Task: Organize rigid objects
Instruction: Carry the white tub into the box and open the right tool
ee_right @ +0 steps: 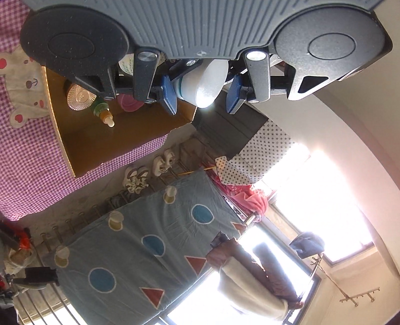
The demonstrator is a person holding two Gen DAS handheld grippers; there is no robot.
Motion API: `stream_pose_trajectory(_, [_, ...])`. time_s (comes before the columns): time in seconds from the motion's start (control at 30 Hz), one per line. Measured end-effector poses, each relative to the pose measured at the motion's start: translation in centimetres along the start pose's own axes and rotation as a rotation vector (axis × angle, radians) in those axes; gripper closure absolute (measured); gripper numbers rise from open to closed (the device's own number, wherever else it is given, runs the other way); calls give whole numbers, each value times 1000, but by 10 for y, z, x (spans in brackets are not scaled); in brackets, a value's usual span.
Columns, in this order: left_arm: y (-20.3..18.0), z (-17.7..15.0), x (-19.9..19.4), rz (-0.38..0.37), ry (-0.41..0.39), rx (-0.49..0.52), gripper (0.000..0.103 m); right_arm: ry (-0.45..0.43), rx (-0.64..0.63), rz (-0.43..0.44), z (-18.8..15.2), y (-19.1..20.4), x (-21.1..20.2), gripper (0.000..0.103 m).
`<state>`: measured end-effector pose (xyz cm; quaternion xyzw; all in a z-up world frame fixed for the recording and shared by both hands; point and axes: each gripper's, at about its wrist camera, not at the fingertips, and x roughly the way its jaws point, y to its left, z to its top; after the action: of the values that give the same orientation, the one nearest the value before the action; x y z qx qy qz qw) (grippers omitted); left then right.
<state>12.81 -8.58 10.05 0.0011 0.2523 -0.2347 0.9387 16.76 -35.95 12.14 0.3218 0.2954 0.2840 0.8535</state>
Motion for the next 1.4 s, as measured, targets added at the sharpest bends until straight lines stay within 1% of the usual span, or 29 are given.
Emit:
stream_pose_trajectory(0.2, [4, -6, 31, -32, 62, -38, 50, 13, 26, -41, 7, -34, 22, 56])
stream_pose_trajectory(0.37, [12, -18, 51, -58, 126, -77, 50, 46, 46, -84, 2, -57, 39, 56])
stream_pose_trajectory(0.53, [16, -26, 66, -77, 191, -92, 50, 75, 40, -139, -7, -71, 50, 55])
stream_pose_trajectory(0.67, [19, -30, 76, -75, 245, -99, 50, 87, 44, -167, -12, -78, 52, 54])
stream_pose_trajectory(0.7, [20, -30, 78, -73, 253, -98, 49, 86, 43, -174, -13, -79, 52, 54])
stream_pose_trajectory(0.73, [19, -29, 79, -74, 259, -94, 46, 82, 41, -181, -14, -80, 50, 54])
stream_pose_trajectory(0.77, [19, -29, 79, -87, 259, -94, 44, 79, 41, -184, -13, -81, 48, 54])
stream_pose_trajectory(0.83, [16, -28, 78, -78, 262, -73, 42, 69, 48, -187, -13, -82, 44, 54])
stream_pose_trajectory(0.87, [14, -28, 78, -75, 259, -63, 37, 61, 53, -187, -13, -83, 41, 53])
stream_pose_trajectory(0.9, [13, -28, 76, -66, 256, -54, 34, 55, 57, -188, -13, -83, 38, 53])
stream_pose_trajectory(0.93, [12, -27, 75, -60, 252, -50, 33, 49, 60, -189, -13, -83, 35, 53])
stream_pose_trajectory(1.03, [11, -26, 67, -59, 237, -55, 25, 19, 71, -184, -11, -82, 21, 51])
stream_pose_trajectory(1.1, [10, -23, 60, -52, 219, -62, 16, -7, 80, -176, -12, -80, 9, 50])
stream_pose_trajectory(1.13, [10, -22, 55, -49, 211, -65, 14, -19, 85, -174, -13, -79, 4, 47])
stream_pose_trajectory(1.2, [10, -20, 44, -46, 185, -70, 8, -46, 92, -171, -14, -74, -9, 46])
stream_pose_trajectory(1.3, [11, -17, 23, -33, 147, -79, 1, -88, 91, -163, -16, -64, -28, 45])
stream_pose_trajectory(1.4, [12, -15, 1, 12, 107, -102, 0, -132, 80, -171, -23, -55, -47, 38])
